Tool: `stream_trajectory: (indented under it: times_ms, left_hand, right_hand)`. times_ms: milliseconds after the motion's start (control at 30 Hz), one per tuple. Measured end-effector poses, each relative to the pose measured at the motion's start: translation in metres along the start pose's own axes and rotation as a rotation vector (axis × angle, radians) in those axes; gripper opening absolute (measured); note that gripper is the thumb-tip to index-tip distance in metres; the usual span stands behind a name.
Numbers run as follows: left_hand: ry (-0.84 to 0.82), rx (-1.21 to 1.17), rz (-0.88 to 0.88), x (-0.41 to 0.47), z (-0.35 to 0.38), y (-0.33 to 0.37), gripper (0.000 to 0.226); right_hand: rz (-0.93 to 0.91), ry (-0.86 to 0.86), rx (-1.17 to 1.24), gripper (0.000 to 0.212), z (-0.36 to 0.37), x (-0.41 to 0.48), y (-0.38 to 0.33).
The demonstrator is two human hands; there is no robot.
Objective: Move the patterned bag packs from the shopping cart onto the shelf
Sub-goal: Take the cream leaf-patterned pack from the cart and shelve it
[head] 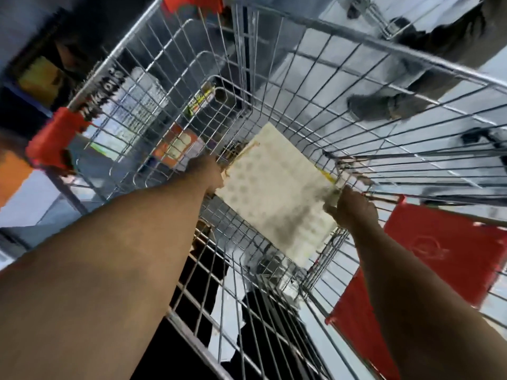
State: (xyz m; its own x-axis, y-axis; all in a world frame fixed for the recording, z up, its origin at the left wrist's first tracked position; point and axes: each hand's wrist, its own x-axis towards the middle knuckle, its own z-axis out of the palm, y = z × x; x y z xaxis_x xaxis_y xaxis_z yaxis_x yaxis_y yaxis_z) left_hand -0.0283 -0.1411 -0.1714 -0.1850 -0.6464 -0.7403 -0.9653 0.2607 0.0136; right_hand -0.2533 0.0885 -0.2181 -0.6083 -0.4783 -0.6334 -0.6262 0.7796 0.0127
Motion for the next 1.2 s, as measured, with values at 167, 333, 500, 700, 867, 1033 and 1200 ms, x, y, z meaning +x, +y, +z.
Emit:
stream_trajectory:
  times_ms: [167, 333, 500, 700, 867, 1033, 1200]
  left_hand:
    - [0.015, -0.037, -0.075, -0.006, 0.000, -0.001, 0.041]
    - [0.037, -0.074, -0.072, -0.014, -0.011, -0.010, 0.039]
    - [-0.025, -0.200, -0.132, -0.024, -0.022, -0.015, 0.030]
    - [0.088, -0.376, -0.041, -0.075, -0.061, -0.025, 0.039]
    - [0.167, -0.531, -0.021, -0.114, -0.094, -0.028, 0.037]
    - [0.230, -0.731, -0.002, -0.143, -0.115, -0.033, 0.012]
    - [0.204, -0.960, 0.028, -0.159, -0.125, -0.031, 0.007]
  right_hand:
    - [-0.006, 0.072, -0.061, 0.054, -0.003, -0.007, -0.003]
    - [-0.013, 0.141, 0.139, 0.051, -0.012, -0.017, -0.003]
    - [0.006, 0.146, 0.438, 0.053, -0.028, -0.020, -0.005]
    - [0.002, 0.164, 0.596, 0.042, -0.079, -0.057, -0.003]
    - [0.023, 0.200, 0.773, 0.043, -0.117, -0.085, 0.001]
    - [-0.005, 0.254, 0.864, 0.046, -0.135, -0.093, 0.006]
    - [-0.040, 0.335, 0.856, 0.032, -0.151, -0.107, 0.006]
